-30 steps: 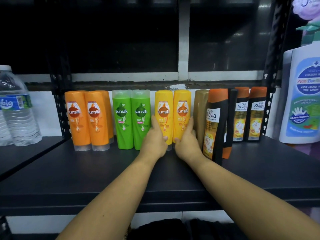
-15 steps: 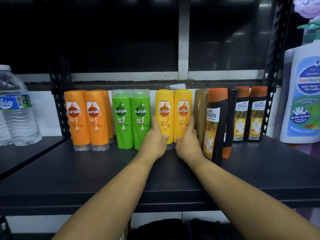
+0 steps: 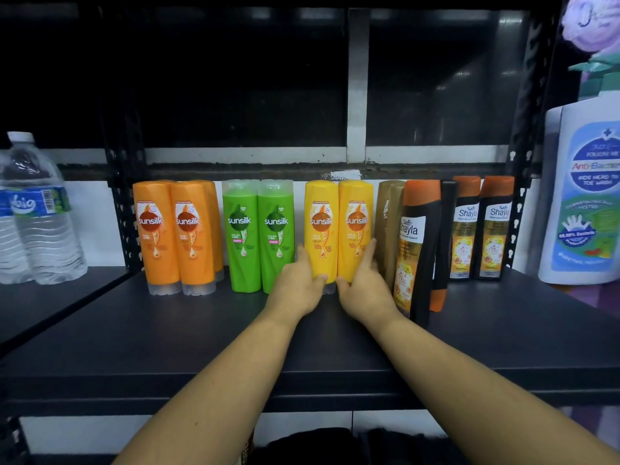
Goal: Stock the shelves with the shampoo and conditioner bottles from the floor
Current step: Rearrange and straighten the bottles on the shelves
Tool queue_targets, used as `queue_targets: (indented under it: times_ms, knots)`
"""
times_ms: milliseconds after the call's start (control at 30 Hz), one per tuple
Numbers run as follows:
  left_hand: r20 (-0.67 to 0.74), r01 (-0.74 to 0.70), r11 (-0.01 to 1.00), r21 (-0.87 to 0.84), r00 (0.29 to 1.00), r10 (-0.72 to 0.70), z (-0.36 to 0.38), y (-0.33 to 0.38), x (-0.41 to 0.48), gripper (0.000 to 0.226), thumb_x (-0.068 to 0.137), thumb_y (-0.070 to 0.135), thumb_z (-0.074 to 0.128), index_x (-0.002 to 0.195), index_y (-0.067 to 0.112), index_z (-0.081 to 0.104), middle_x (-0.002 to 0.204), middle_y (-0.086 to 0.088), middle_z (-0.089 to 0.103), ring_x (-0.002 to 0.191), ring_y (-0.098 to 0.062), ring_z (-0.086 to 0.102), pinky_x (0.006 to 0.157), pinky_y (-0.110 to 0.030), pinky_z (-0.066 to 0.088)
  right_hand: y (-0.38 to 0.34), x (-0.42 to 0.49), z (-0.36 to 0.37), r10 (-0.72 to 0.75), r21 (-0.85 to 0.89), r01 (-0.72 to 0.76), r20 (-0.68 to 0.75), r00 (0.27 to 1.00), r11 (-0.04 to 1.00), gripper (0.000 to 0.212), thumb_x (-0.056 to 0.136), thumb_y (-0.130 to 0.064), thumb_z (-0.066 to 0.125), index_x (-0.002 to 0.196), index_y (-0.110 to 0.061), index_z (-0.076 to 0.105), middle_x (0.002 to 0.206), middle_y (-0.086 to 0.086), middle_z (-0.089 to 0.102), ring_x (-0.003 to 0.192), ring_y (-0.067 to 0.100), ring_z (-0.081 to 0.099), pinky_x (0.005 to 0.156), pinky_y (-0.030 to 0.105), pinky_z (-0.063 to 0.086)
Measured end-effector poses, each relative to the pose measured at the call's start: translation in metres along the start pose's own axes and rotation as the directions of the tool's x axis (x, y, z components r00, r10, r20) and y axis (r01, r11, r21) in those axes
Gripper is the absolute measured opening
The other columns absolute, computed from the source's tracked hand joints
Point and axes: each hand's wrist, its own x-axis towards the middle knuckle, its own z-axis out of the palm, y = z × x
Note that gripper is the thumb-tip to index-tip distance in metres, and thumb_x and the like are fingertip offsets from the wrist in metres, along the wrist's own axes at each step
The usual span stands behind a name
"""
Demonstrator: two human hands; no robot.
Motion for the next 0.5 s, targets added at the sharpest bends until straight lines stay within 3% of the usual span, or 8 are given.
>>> queue_targets:
  times_ms: [67, 100, 167, 233, 333, 400, 500]
  knots:
    - [-0.066, -0.007, 0.999, 0.047, 0.998, 0.01, -0.004, -0.001, -0.002, 0.038, 0.096, 0.033, 0.063, 0.125, 0.009, 0.058, 0.104, -0.015, 0.07, 0.1, -0.038, 0.066, 0.081, -0.044, 0.055, -0.001, -0.003, -0.001, 0.023, -0.052, -0.021, 0.048, 0.999, 0.998, 0.101, 0.1, -0.032, 0.057, 0.155, -0.011, -0.025, 0.167, 0.016, 0.011, 0.13, 0.034, 0.053, 0.105, 0.045, 0.046]
    - [-0.105, -0.004, 0.998, 0.055, 0.994, 0.009, -0.007, 0.0, -0.005, 0.027, 0.094, 0.033, 0.063, 0.11, 0.01, 0.064, 0.097, -0.012, 0.07, 0.094, -0.036, 0.066, 0.077, -0.043, 0.056, -0.001, -0.005, -0.002, 0.032, -0.078, -0.026, 0.073, 0.997, 0.997, 0.1, 0.1, -0.033, 0.056, 0.156, -0.009, -0.024, 0.168, 0.016, 0.006, 0.135, 0.034, 0.048, 0.109, 0.046, 0.044]
    - [-0.16, 0.009, 0.998, 0.065, 0.987, 0.001, -0.012, 0.001, -0.011, 0.017, 0.091, 0.031, 0.064, 0.093, 0.015, 0.066, 0.088, -0.007, 0.07, 0.086, -0.031, 0.065, 0.071, -0.039, 0.056, -0.002, -0.012, -0.006, 0.034, -0.139, -0.019, 0.111, 0.993, 0.99, 0.097, 0.1, -0.035, 0.057, 0.157, -0.006, -0.015, 0.168, 0.017, 0.005, 0.139, 0.035, 0.044, 0.11, 0.046, 0.043]
    - [-0.148, -0.002, 0.995, 0.102, 0.989, 0.017, -0.014, 0.0, -0.015, 0.014, 0.09, 0.032, 0.066, 0.083, 0.02, 0.065, 0.082, 0.0, 0.068, 0.081, -0.026, 0.064, 0.067, -0.036, 0.055, -0.002, -0.023, -0.011, 0.0, -0.199, 0.027, 0.134, 0.991, 0.98, 0.084, 0.099, -0.037, 0.057, 0.158, -0.006, 0.006, 0.162, 0.017, 0.024, 0.132, 0.034, 0.05, 0.103, 0.044, 0.048]
    - [0.0, -0.141, 0.988, 0.059, 0.99, 0.141, -0.01, -0.001, -0.016, 0.016, 0.089, 0.034, 0.072, 0.078, 0.024, 0.066, 0.076, 0.008, 0.066, 0.078, -0.017, 0.064, 0.067, -0.035, 0.055, -0.003, -0.042, -0.027, -0.027, -0.278, 0.089, 0.22, 0.975, 0.956, 0.052, 0.098, -0.042, 0.055, 0.14, -0.014, 0.04, 0.138, 0.009, 0.053, 0.118, 0.028, 0.057, 0.087, 0.039, 0.051]
    - [0.114, -0.262, 0.964, -0.033, 0.958, 0.264, -0.008, 0.002, -0.018, 0.011, 0.09, 0.029, 0.073, 0.08, 0.026, 0.068, 0.078, 0.009, 0.068, 0.077, -0.011, 0.063, 0.072, -0.034, 0.055, -0.001, -0.056, -0.04, -0.059, -0.276, 0.145, 0.296, 0.953, 0.95, 0.048, 0.098, -0.047, 0.053, 0.136, -0.02, 0.047, 0.124, 0.006, 0.062, 0.111, 0.025, 0.06, 0.085, 0.037, 0.052]
    - [0.235, -0.359, 0.929, -0.095, 0.898, 0.371, -0.006, 0.009, -0.024, 0.006, 0.092, 0.023, 0.071, 0.095, 0.023, 0.077, 0.095, 0.008, 0.074, 0.09, -0.007, 0.064, 0.085, -0.03, 0.053, 0.005, -0.076, -0.064, -0.126, -0.268, 0.239, 0.379, 0.917, 0.933, 0.04, 0.099, -0.05, 0.05, 0.125, -0.021, 0.061, 0.11, 0.002, 0.068, 0.101, 0.021, 0.062, 0.088, 0.041, 0.054]
